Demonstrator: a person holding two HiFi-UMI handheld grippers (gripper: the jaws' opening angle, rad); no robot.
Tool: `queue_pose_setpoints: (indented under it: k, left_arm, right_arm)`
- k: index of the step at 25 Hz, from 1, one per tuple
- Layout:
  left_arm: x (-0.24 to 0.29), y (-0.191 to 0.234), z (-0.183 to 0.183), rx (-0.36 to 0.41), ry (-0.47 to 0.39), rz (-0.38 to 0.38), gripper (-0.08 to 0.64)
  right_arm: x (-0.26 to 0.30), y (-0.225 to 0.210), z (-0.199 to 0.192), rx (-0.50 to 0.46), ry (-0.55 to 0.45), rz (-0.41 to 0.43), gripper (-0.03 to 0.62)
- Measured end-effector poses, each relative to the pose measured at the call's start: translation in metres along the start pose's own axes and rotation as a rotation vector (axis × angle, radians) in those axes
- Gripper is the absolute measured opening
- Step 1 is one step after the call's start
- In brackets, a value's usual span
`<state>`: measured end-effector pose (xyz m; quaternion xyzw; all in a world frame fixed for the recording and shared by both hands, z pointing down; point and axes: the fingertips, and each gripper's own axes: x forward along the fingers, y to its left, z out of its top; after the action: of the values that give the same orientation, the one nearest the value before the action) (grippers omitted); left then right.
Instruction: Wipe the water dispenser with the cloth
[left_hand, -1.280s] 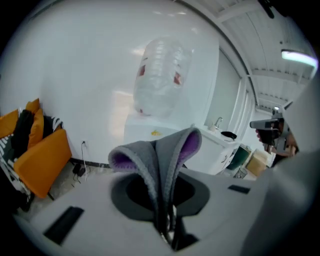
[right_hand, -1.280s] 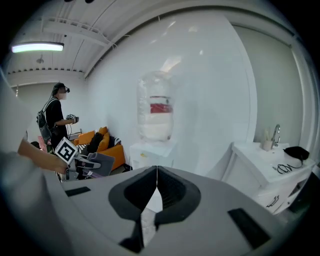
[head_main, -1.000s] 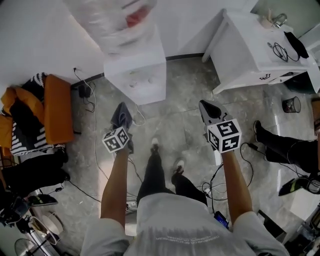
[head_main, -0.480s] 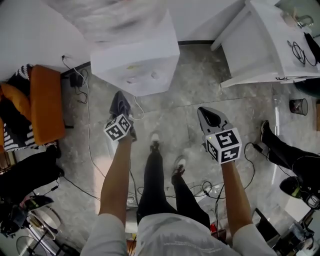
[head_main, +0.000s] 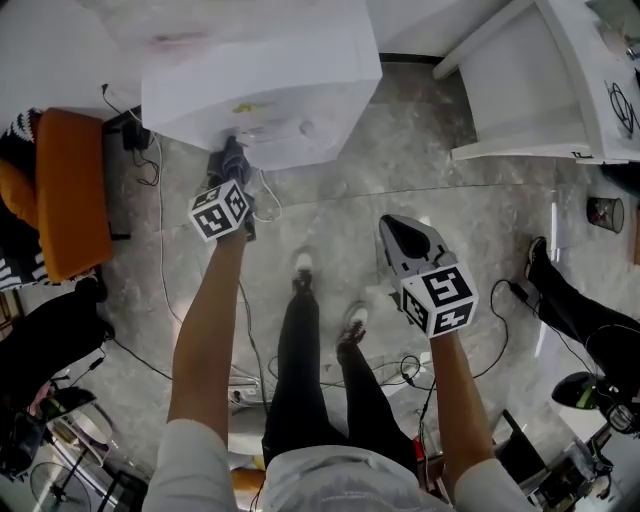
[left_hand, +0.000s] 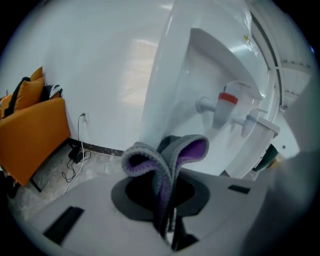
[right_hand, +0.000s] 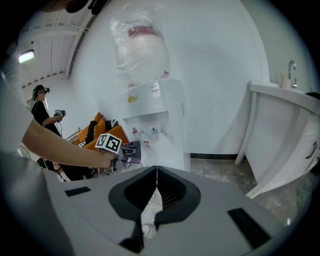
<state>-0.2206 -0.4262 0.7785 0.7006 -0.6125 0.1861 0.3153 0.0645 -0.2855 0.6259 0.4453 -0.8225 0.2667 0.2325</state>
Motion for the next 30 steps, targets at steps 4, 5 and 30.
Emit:
queue_pose_setpoints:
  k: [4,5,30]
  left_arm:
    - [0.020,0.013,-0.023,0.007,0.026,0.009,0.052]
    - [0.024,0.017,-0.028,-0.010,0.023,0.016,0.052]
    - [0.115,0.027,-0.134,0.306,-0.060,-0.014,0.051]
  right_arm:
    - [0.008,-0.001,-0.019,0.022,0.004,-0.002,0.015]
    - [0.009,-0.001,-0.024,0.022,0.006,-0.003,0.015]
    - [0.091,-0.056,-0.146,0.004,-0.065,-0.029,0.015]
